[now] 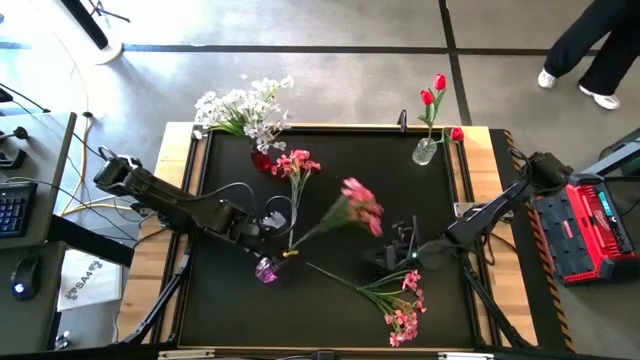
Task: Sort flowers into vase by color
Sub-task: Put the top pink flowers into the violet vase, then put the middle pink flowers into the violet vase
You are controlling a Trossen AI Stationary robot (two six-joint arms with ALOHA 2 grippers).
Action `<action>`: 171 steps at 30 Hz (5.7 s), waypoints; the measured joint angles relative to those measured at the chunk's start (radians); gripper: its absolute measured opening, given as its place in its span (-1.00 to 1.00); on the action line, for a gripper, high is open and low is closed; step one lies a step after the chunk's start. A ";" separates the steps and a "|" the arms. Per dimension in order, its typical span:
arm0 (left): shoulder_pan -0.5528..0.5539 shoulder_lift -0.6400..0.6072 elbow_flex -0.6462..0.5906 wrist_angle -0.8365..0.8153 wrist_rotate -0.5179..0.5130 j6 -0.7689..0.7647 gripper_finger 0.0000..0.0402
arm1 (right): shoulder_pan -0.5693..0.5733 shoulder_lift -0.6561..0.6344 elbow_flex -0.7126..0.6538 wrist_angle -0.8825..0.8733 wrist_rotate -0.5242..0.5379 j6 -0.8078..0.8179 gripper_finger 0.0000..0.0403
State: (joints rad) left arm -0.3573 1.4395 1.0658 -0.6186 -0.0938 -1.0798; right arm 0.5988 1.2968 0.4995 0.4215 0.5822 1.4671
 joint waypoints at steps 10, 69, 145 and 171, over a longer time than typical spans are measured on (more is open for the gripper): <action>0.006 0.000 0.018 0.122 -0.009 -0.016 -0.51 | -0.107 0.164 0.030 0.234 -0.086 -0.010 0.07; -0.811 0.128 -0.721 0.740 -1.442 -0.176 -0.53 | -0.244 0.222 0.120 0.364 -0.108 -0.450 0.07; 0.022 -0.346 -0.506 0.561 -0.334 0.240 0.33 | -0.195 0.221 0.120 0.014 -0.280 -0.043 0.07; 0.299 0.162 -0.012 0.401 -0.053 0.243 0.33 | 0.025 0.043 0.120 -0.193 0.044 -0.204 0.07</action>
State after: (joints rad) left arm -0.0578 1.6016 1.0538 -0.2171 -0.1469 -0.8363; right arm 0.6239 1.3394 0.6197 0.2282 0.6262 1.2630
